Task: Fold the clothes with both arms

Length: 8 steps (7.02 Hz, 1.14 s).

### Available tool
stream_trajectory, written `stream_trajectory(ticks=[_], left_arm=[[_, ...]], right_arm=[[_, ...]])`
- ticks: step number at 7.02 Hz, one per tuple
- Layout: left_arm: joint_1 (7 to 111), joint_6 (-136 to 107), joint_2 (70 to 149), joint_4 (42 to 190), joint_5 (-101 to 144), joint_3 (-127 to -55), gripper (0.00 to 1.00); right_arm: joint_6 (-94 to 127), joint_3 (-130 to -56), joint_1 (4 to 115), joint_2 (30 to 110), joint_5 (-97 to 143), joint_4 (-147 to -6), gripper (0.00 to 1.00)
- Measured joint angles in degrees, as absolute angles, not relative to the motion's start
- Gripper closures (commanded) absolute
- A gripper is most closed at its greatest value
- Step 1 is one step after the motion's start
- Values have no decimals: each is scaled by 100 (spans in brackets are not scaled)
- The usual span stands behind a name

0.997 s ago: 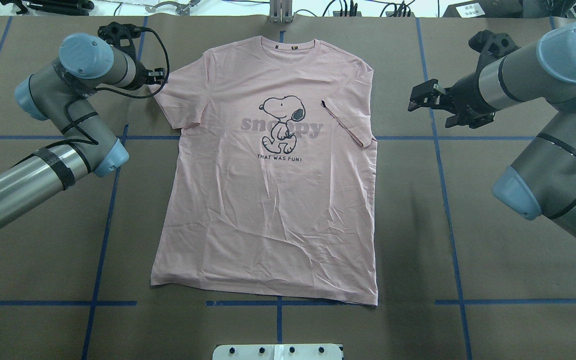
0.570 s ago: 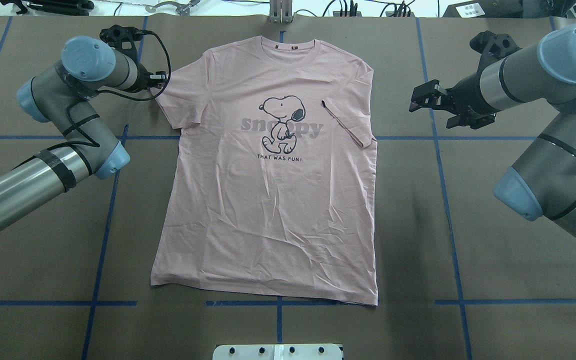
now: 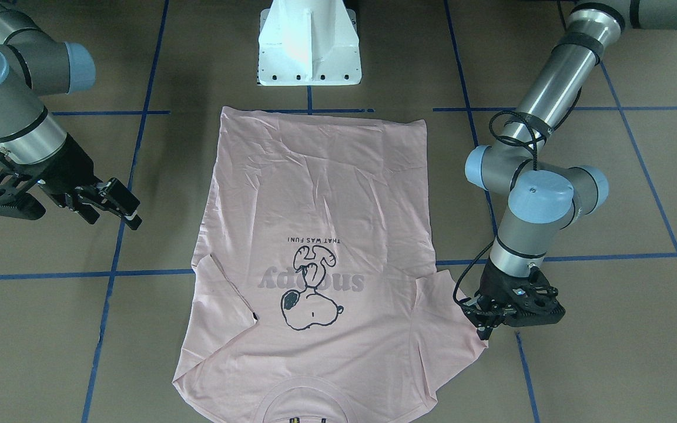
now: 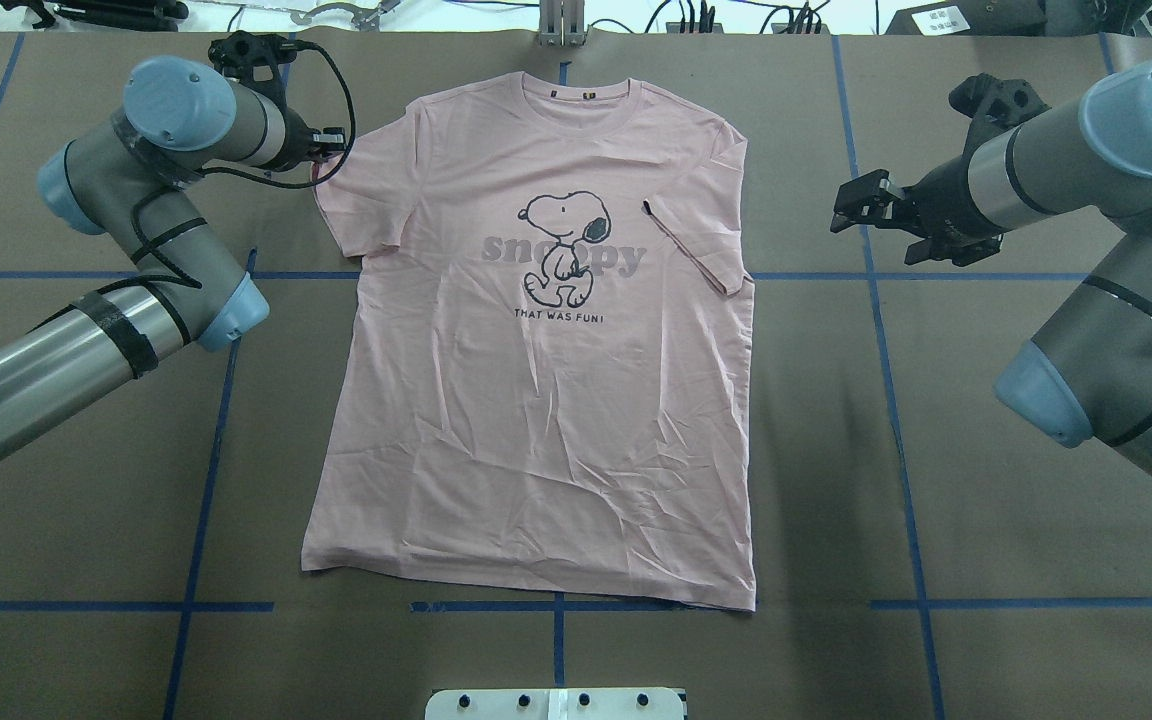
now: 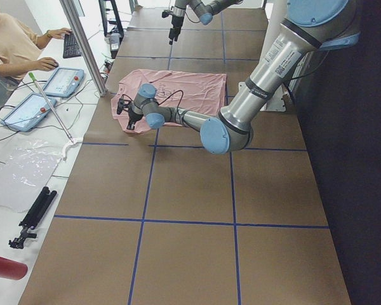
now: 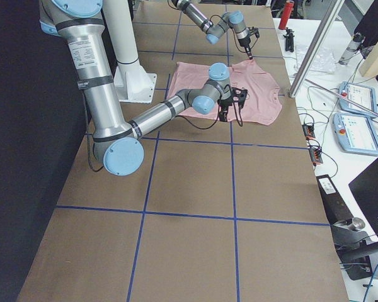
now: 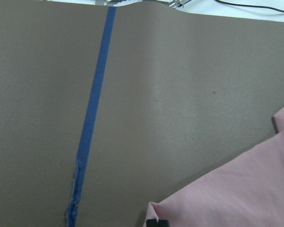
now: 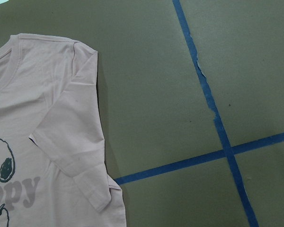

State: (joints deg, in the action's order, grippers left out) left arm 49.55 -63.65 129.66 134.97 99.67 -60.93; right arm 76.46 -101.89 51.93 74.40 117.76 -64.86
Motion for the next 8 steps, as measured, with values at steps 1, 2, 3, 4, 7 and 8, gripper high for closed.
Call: stream_trajectory(ticks=[1, 2, 3, 4, 7, 8], left_arm=[[4949, -6582, 12977, 13488, 9967, -6170, 100], [4921, -6792, 13069, 13447, 9961, -6194, 100], [4762, -7134, 13293, 13365, 9852, -6178, 100], [4515, -7517, 13604, 13277, 9641, -6073, 100], [4271, -8013, 14311, 13233, 9282, -5299, 71], [4260, -8031, 14341, 13320, 9199, -5229, 49]], right_arm=[[7636, -10175, 5189, 7442, 11760, -6486, 0], [7631, -10166, 5187, 7443, 11746, -6486, 0], [7631, -10163, 5183, 7441, 11743, -6486, 0], [7635, -10161, 5182, 7447, 11740, -6486, 0], [7641, -10109, 5172, 7453, 11742, -6486, 0], [7640, -10078, 5166, 7445, 11742, -6486, 0]])
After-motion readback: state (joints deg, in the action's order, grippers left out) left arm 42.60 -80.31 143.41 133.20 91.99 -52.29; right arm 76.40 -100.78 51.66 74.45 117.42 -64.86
